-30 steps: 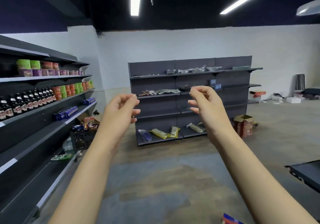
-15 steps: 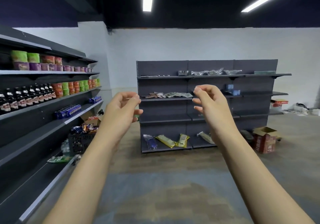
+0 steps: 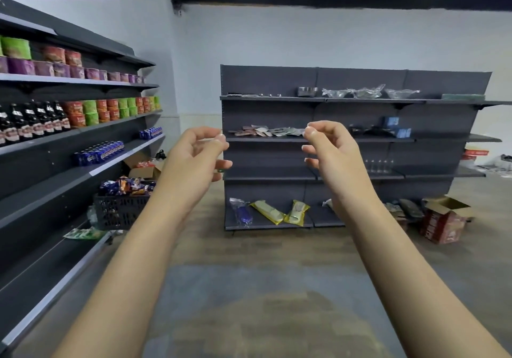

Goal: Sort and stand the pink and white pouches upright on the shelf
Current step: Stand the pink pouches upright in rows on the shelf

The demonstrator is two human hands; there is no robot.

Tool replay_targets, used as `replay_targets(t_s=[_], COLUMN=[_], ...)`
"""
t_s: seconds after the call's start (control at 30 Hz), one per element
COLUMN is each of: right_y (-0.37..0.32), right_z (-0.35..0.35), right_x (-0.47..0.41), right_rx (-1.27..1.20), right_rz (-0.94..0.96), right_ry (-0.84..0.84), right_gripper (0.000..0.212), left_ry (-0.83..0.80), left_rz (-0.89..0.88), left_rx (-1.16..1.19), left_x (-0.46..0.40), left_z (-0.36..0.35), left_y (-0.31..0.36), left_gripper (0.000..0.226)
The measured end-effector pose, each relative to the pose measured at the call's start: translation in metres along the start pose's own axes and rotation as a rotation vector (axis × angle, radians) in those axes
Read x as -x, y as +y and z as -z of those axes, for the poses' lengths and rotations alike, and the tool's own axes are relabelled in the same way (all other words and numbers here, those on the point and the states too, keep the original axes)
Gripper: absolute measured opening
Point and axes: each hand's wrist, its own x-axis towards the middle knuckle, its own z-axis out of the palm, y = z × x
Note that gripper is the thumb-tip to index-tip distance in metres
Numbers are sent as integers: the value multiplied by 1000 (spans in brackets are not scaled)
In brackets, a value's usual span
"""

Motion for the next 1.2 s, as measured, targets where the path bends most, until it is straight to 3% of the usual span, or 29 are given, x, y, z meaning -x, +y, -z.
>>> replay_targets(t_s=[0.57,1.2], right_y=[156,319], right_z=[-95,-166], right_x=[-278,-525], right_rx=[82,27], right_rz=[68,20], right_ry=[68,30], right_gripper=[5,5], left_ry=[-65,-63], left_rz=[-61,-25], left_rx=[31,-6], left_x=[-318,-566], left_z=[-56,-113], left_y=[-150,-300], left_gripper=[12,9])
